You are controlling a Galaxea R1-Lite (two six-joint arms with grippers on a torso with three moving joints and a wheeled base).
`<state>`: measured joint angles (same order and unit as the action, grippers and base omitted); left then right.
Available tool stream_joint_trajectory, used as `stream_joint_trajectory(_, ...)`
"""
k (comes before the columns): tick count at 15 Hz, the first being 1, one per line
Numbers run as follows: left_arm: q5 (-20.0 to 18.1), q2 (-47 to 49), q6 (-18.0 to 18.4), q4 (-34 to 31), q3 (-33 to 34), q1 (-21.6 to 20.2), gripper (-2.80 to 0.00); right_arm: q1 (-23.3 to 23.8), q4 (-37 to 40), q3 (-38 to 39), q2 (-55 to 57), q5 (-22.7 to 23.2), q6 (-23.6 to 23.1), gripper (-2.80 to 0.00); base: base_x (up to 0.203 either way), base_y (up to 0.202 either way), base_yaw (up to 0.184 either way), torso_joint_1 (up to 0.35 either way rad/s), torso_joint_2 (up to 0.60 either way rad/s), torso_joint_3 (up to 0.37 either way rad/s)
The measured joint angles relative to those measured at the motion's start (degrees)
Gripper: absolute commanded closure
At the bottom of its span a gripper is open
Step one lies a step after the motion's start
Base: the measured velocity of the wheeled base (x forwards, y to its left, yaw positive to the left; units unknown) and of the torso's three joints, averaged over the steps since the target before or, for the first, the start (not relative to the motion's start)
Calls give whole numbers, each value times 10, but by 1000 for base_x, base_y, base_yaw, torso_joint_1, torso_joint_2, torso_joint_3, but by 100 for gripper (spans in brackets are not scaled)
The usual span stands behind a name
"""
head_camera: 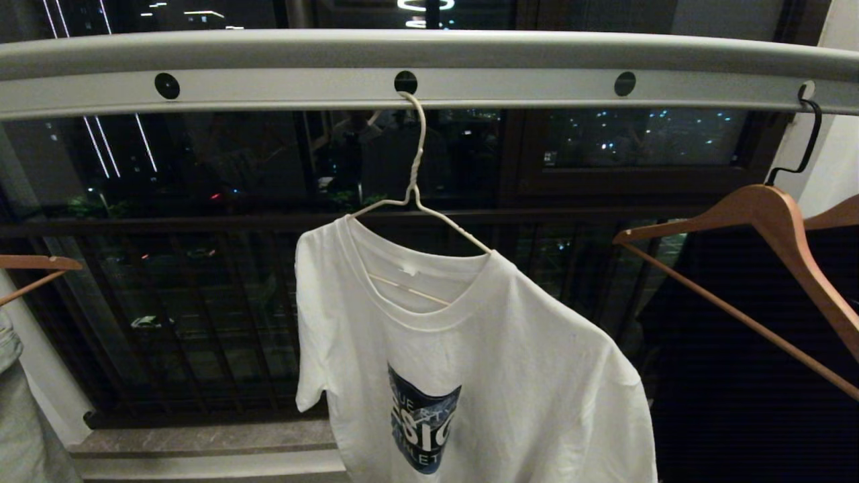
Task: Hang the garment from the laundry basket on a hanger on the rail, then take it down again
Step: Take the clothes off the clothes rack
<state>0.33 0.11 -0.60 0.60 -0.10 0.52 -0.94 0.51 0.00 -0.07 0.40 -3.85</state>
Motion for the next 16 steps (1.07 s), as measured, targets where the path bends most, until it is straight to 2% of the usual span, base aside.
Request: stream_joint_trajectory(16, 0, 0, 0, 0, 0, 0, 0, 0, 1, 0, 0, 4, -2, 0, 0, 0, 0, 0, 0, 0)
